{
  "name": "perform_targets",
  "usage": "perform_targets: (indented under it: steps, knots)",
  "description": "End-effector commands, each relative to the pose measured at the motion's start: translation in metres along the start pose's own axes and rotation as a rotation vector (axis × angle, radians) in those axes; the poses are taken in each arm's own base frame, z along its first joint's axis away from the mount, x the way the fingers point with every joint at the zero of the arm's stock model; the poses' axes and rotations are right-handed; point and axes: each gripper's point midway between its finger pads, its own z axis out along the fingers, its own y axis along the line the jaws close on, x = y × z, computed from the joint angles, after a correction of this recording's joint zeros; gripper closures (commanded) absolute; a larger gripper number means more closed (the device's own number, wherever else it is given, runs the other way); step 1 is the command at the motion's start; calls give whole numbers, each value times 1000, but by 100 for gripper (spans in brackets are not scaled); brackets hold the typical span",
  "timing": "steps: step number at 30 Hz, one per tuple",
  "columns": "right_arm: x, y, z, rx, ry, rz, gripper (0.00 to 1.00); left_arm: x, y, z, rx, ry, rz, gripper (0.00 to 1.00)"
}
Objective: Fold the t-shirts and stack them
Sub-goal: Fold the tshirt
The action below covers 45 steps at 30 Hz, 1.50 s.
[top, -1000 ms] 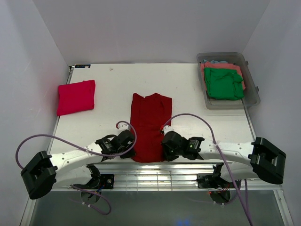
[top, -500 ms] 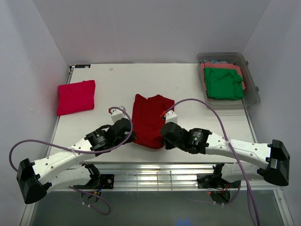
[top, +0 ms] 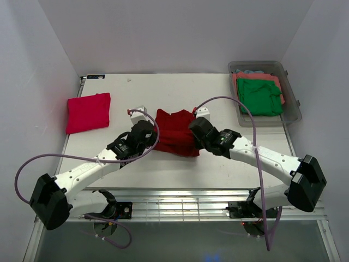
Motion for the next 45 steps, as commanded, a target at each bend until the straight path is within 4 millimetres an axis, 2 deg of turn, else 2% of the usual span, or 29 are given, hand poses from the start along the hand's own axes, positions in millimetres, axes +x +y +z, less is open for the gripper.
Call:
perform_targets:
  steps: [1,2,4,6,7,15,16,22,23,29,32,33,34,35,36,37,38,39,40,42,43,45]
  knots:
    - [-31,-7,9,1,-62,-15,92,-19,-8,25,57,-56,33,100]
    - [-30,-11,19,12,-48,-25,92,-22,-12,30,66,-54,46,100]
    - [-31,-13,28,14,-36,-28,92,-14,-13,48,60,-15,67,100]
    - [-32,-12,39,25,-17,-40,92,-17,-18,59,69,-9,73,100]
    - [-31,-13,46,32,-2,-52,92,-12,-17,68,63,10,79,100]
    - [-42,-18,73,59,25,-70,92,-12,-3,103,41,43,82,100]
    - [-41,-21,79,69,38,-71,92,-19,-3,107,39,33,80,100]
    - [-52,-30,98,84,54,-75,92,-21,-3,134,34,59,87,100]
    - [-53,-31,100,85,57,-74,92,-27,-7,138,42,52,86,100]
    - [-62,-40,121,97,73,-83,92,-24,1,169,14,90,92,100]
    - [-68,-46,135,116,68,-84,92,-28,2,176,2,78,94,100]
    - [-73,-48,138,123,59,-83,81,-30,3,178,-9,72,95,96]
    - [-80,-53,140,149,45,-75,72,-38,2,178,-24,57,89,87]
    - [-84,-60,145,173,43,-72,62,-48,7,178,-67,20,84,65]
    - [-104,-61,143,180,3,-61,53,-62,7,173,-83,-20,74,55]
    - [-116,-67,139,213,-26,-55,48,-74,6,168,-97,-57,54,47]
    - [-130,-70,132,224,-58,-62,31,-90,11,161,-139,-114,37,41]
    - [-148,-71,123,230,-101,-51,24,-113,6,144,-131,-176,8,39]
    - [-163,-73,107,231,-146,-41,23,-122,7,135,-138,-206,-10,38]
    - [-180,-72,90,212,-218,-25,23,-139,6,117,-136,-265,-53,37]
    - [-181,-67,77,165,-240,-19,23,-152,-1,101,-100,-300,-77,37]
    - [-177,-62,70,119,-252,2,22,-143,-9,92,-48,-275,-95,37]
